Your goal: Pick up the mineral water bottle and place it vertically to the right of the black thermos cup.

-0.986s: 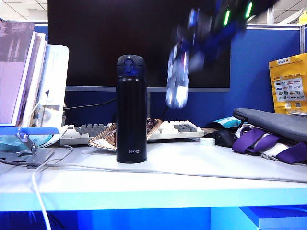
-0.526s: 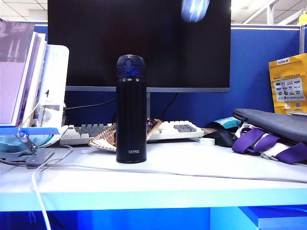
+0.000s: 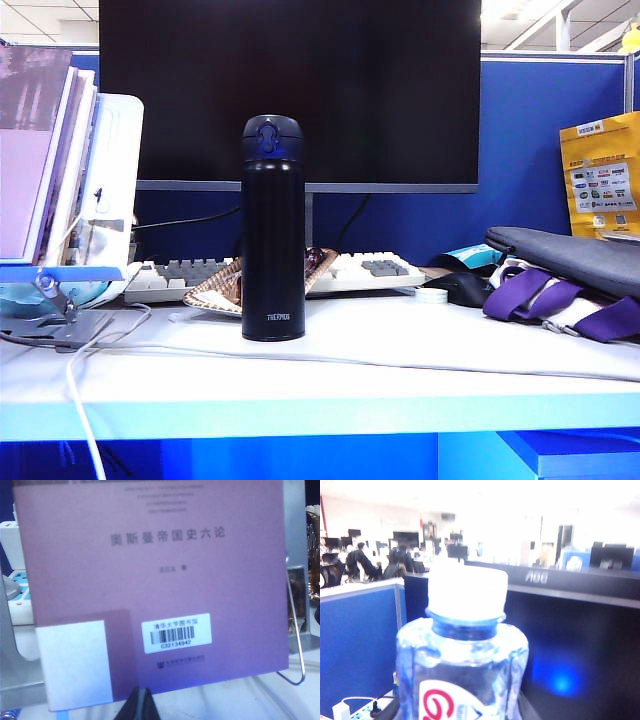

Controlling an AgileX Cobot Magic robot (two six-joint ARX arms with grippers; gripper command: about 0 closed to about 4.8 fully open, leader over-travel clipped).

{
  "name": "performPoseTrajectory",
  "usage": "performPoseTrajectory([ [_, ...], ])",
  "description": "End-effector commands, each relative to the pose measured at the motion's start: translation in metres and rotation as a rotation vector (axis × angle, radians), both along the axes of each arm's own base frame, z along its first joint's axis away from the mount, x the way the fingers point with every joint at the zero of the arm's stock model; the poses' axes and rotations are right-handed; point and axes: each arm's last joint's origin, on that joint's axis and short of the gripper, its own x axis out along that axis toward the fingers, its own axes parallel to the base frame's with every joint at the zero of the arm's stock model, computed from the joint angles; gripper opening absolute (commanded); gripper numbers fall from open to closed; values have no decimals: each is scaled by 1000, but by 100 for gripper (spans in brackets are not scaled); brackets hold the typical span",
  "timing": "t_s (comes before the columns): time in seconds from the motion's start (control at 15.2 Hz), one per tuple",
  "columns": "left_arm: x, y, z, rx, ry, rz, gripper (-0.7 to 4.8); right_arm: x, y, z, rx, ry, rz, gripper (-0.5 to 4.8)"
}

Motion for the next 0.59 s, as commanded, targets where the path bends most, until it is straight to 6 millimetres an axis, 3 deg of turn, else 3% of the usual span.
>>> performPoseTrajectory([
  [0.07, 0, 0, -1, 2, 9, 5, -5, -9, -3, 8, -7, -80, -32, 252],
  [0.33, 0, 0, -1, 2, 9, 6, -5, 22, 5, -15, -37, -93, -49, 251],
  [0.46, 0, 0, -1, 2, 9, 5, -5, 44, 12, -45, -4, -137, -86, 252],
  [0.59, 0, 0, -1, 2, 9, 5, -5, 64, 19, -89, 15, -80, -112, 252],
])
